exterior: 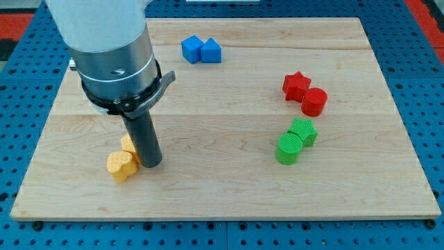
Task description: Slightly push the yellow hexagon to the left side of the board
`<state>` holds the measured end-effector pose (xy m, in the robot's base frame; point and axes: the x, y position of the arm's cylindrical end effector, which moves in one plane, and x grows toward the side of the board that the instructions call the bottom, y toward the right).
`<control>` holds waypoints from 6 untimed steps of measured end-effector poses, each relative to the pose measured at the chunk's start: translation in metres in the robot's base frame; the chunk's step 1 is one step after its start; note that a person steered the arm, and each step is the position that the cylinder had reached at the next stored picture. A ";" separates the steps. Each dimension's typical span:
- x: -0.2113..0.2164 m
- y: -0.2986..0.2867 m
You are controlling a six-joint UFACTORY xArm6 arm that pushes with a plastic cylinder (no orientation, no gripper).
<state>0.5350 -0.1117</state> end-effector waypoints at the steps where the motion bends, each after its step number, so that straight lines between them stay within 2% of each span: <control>1: 0.003 0.004; 3: 0.009 -0.031; 4: 0.009 -0.020; 5: -0.012 0.009; 6: -0.030 0.000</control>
